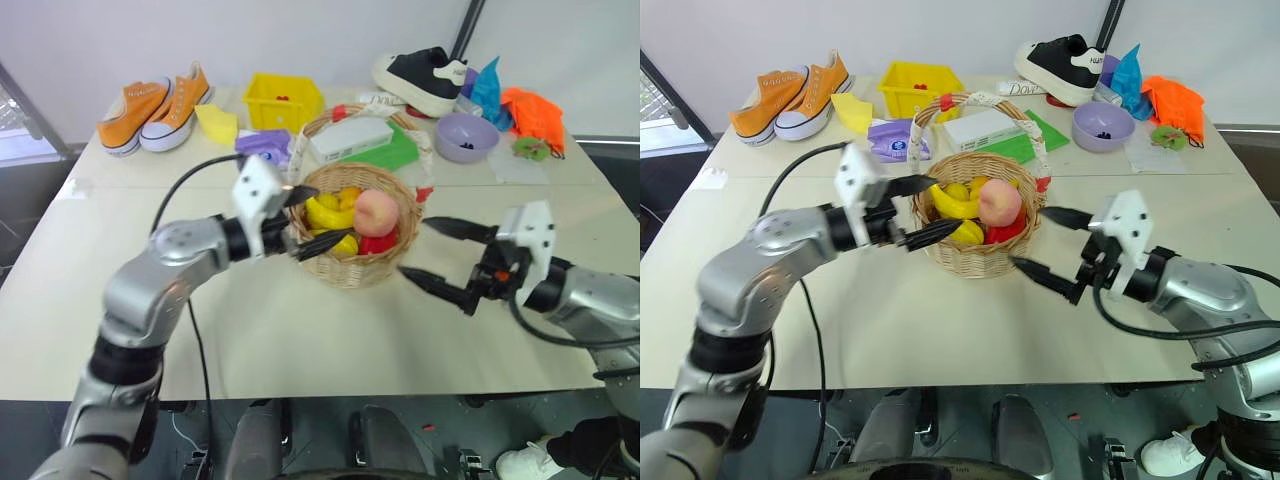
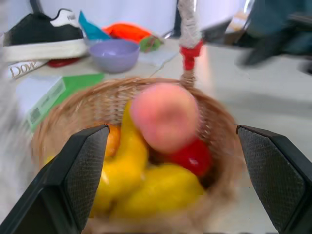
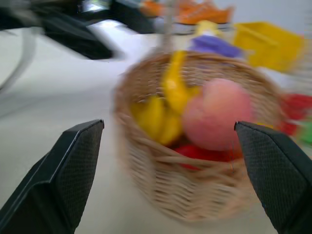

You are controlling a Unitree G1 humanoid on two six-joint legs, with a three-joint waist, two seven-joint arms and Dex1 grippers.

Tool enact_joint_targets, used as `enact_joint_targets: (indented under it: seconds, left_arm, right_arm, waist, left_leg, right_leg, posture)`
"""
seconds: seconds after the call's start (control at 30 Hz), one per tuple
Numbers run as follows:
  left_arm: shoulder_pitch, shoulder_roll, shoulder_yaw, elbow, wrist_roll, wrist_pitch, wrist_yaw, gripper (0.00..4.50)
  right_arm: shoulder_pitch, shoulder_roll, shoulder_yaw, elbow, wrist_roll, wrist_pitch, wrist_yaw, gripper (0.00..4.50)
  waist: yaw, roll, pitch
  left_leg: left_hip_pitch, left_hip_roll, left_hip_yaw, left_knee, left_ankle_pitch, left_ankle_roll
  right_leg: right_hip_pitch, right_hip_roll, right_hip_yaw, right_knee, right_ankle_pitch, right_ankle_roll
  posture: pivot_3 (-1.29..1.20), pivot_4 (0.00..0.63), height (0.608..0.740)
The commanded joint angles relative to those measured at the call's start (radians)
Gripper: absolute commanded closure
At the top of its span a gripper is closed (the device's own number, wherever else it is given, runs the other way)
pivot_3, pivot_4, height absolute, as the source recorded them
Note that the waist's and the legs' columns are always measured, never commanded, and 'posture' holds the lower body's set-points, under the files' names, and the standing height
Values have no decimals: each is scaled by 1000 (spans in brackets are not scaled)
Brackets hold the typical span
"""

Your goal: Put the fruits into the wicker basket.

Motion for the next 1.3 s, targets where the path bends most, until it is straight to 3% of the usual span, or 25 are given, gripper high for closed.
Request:
enact_joint_targets:
  seconds: [0.03, 0.33, 0.63, 0.8, 1.03, 1.3]
  left_arm:
    - [88, 37, 43, -97, -29, -83, -70, 44]
    - [177, -10, -37, -165, -7, -137, -18, 44]
    - [187, -25, -85, -164, 14, -140, 29, 0]
    - [165, -31, -99, -149, 18, -140, 28, 0]
    - [107, -40, -151, -79, 46, -164, -10, 0]
    - [72, -61, -165, -15, 74, -200, -31, 0]
  right_arm:
    - [-68, 48, 1, 70, -58, -56, -68, 0]
    - [-258, 255, 121, 265, -229, -127, -263, 0]
    - [-271, 294, 104, 263, -243, -138, -297, 4402]
    - [-249, 239, 14, 250, -236, -169, -280, 4432]
    - [-195, 88, -226, 394, -360, -223, -402, 4432]
    - [-169, 81, -349, 564, -400, -285, -511, 4432]
  waist:
    - [0, 0, 0]
    - [5, 1, 0]
    - [4, 1, 0]
    - [8, 1, 0]
    - [9, 2, 0]
    - [-11, 9, -1]
  left_leg:
    - [0, 0, 0, 0, 0, 0]
    - [0, -1, 0, 0, 0, 0]
    - [0, -1, 1, 0, 0, 0]
    - [0, -1, 1, 0, 0, 0]
    - [0, -1, 1, 0, 0, 0]
    - [0, -1, 2, 0, 0, 0]
  right_leg:
    - [0, 0, 0, 0, 0, 0]
    - [0, 0, 0, 0, 0, 0]
    - [0, 0, 0, 0, 0, 0]
    - [0, 0, 0, 0, 0, 0]
    - [0, 0, 0, 0, 0, 0]
    - [-1, 4, 1, 1, 0, 0]
  posture:
    - [0, 150, 733]
    - [0, 150, 733]
    - [0, 150, 733]
    - [0, 150, 733]
    - [0, 150, 733]
    - [0, 150, 733]
